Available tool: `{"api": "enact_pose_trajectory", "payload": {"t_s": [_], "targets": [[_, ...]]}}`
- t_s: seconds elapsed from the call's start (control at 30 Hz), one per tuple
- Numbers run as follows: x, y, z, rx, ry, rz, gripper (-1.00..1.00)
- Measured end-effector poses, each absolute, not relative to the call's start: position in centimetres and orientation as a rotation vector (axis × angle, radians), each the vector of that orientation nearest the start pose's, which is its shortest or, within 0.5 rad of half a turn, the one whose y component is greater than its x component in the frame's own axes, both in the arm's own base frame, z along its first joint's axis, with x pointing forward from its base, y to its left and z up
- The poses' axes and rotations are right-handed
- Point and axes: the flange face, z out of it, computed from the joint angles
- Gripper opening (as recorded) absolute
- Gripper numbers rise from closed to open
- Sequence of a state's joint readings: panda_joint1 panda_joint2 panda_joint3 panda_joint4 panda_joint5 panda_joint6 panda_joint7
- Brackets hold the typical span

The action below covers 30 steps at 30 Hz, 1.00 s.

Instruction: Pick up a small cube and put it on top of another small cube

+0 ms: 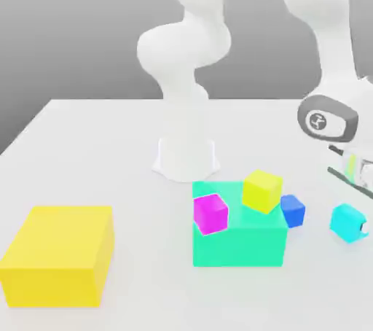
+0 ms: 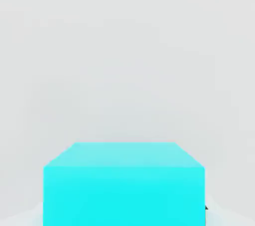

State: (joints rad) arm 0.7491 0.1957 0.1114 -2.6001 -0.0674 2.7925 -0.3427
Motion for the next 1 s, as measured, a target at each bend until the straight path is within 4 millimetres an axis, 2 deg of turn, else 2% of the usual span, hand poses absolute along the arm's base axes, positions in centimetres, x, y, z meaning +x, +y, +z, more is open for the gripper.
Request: {"api": "enact_pose_trajectory", "payload": {"t_s": [0.1, 0.23, 0.37, 0.53, 0.73, 0.8, 0.93, 0.97, 1.0], "targets": [[28.8, 32.0, 21.7, -2.536, -1.842, 0.008, -1.00], [29.9, 28.7, 25.2, -2.544, -1.810, 0.013, -1.00], [30.1, 25.5, 28.4, -2.541, -1.803, 0.014, -1.00], [29.9, 21.0, 31.7, -2.556, -1.786, 0.010, -1.00], [28.7, 15.6, 34.9, -2.592, -1.766, 0.004, -1.00], [28.6, 15.0, 33.8, -2.598, -1.763, 0.004, -1.00], [28.5, 14.7, 29.7, -2.600, -1.763, 0.003, -1.00], [28.5, 14.7, 29.0, -2.600, -1.763, 0.003, 1.00], [28.5, 14.7, 29.0, -2.600, -1.763, 0.003, 1.00]]}}
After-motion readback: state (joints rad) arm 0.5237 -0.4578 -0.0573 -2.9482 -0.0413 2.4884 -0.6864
